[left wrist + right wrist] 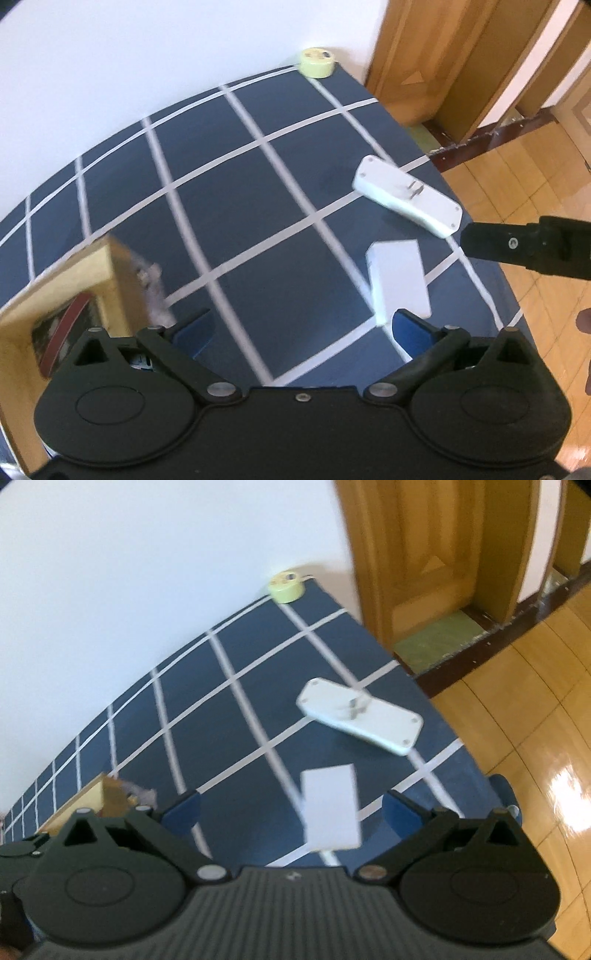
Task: Organize objects
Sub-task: 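Move the right gripper to the white power adapter with metal prongs, then close the right gripper on the white power adapter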
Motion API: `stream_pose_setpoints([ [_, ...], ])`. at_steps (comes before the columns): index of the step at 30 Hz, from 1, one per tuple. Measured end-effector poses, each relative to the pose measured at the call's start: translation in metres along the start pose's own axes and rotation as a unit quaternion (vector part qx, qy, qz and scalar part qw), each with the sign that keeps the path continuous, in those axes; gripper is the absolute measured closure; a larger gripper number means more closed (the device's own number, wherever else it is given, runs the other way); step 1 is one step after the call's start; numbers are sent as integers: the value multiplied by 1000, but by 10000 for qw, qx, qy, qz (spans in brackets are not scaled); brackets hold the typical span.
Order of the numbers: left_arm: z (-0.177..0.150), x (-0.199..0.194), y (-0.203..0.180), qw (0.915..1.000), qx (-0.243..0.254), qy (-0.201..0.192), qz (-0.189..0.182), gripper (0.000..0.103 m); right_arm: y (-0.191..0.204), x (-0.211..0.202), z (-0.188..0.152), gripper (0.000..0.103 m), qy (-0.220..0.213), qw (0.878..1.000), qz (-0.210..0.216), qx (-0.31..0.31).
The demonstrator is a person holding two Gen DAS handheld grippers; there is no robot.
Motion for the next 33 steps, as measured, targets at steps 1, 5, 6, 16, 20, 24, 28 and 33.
stream_pose_setpoints([
  [1, 5, 6, -6, 10000, 64, 15, -20, 0, -6, 4, 4, 0, 6, 10000, -37, 56],
  [5, 22, 30, -22, 9995, 291, 52, -107, 0, -31, 20, 18, 0, -18, 9993, -208, 323],
  [6, 26, 37, -25, 9993, 355, 81, -125, 0, -38, 25, 20, 0, -16, 9988, -272, 414],
  [16, 56, 109, -50, 9923, 1101, 375, -419, 0, -89, 79, 29, 0, 129, 9891, -791, 1236],
  [20, 65, 136, -56, 9876, 1385, 479, -565, 0, -102, 98, 30, 0, 199, 9816, -985, 1626],
  [24, 73, 159, -64, 9802, 1738, 603, -735, 0, -108, 118, 27, 0, 312, 9746, -1149, 1898],
  [28, 77, 177, -75, 9730, 1967, 710, -975, 0, -108, 137, 22, 0, 425, 9707, -1251, 2008],
  [33, 77, 193, -88, 9670, 2098, 827, -1183, 0, -113, 155, 15, 0, 509, 9656, -1505, 2061],
])
Point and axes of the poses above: each gripper's, at about its wrist camera, not at the fingertips, and x roughly the way its jaws point, y to its left, z to its top, the point moved 10 cm from there along x, roughly the way its jaws point, and after that the axes turned 13 degrees about -y, right-handed, at the moved point
